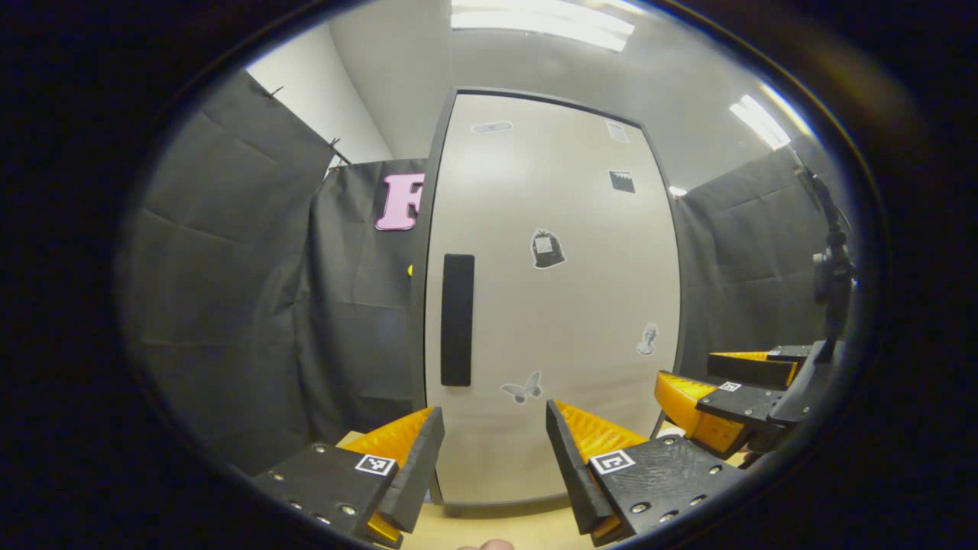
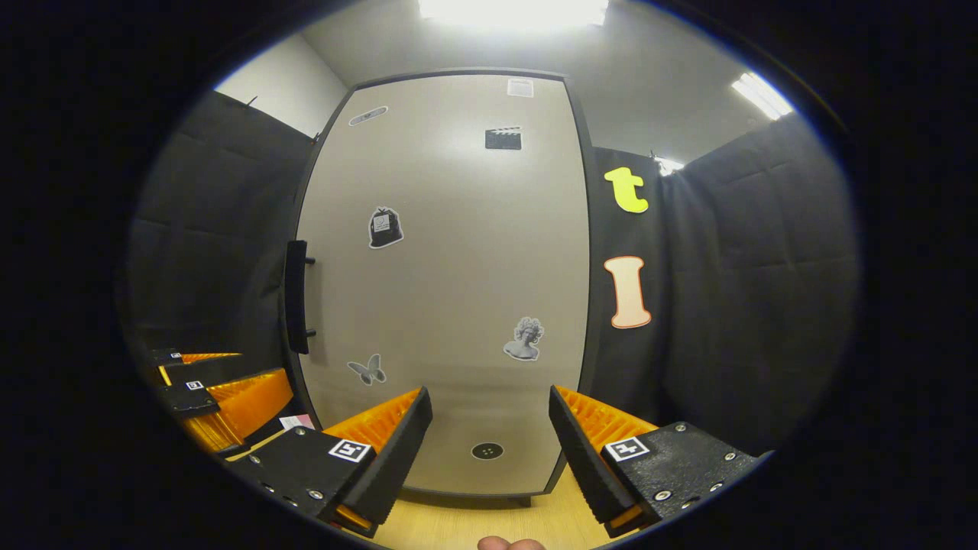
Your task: Open the cabinet door with the right hand, grasp the bottle in the cabinet with the left hand and place it on the coaster, then close the cabinet door with the right hand.
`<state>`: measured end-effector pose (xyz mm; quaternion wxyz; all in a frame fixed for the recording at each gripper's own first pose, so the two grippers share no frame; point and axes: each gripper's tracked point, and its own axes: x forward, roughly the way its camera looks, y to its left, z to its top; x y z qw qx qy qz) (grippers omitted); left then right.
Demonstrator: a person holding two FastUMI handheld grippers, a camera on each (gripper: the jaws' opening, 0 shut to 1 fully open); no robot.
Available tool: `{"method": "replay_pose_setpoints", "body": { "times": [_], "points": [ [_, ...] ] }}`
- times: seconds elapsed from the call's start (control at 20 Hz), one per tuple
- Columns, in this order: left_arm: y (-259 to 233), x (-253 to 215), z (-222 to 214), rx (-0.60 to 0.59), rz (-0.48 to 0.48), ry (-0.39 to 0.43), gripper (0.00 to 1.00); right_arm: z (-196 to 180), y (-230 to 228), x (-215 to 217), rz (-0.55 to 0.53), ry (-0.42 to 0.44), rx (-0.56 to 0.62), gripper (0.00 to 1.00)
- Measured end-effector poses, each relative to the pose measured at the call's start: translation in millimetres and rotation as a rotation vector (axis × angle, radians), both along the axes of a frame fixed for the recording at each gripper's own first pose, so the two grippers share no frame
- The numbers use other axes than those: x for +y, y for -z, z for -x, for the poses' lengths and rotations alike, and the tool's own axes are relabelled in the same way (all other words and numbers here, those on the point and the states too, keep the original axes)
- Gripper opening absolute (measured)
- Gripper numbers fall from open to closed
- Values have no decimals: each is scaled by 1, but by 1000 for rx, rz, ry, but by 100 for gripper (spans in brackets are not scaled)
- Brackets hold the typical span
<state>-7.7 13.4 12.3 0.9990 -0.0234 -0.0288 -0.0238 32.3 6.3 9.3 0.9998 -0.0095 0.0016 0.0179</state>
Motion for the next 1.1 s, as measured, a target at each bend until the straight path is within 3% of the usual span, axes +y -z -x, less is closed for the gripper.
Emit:
{"method": "replay_pose_setpoints", "body": {
  "times": [0.05,0.5,0.75,0.95,1.05,1.1],
  "points": [
    [3,5,4,2,0,-2,80,-4,-1,5,14,-15,-2,95],
    [59,55,70,86,3,-63,77,-32,-33,63,52,-97,-76,96],
    [85,89,108,140,-27,-108,80,-45,-51,120,61,-162,-105,95],
    [100,116,131,162,-15,-150,77,-49,-59,178,41,-247,-110,95],
    [103,129,136,169,-17,-169,73,-54,-57,200,77,-261,-113,95],
    [105,133,138,169,-10,-174,77,-59,-54,208,102,-257,-106,95]
  ]
}}
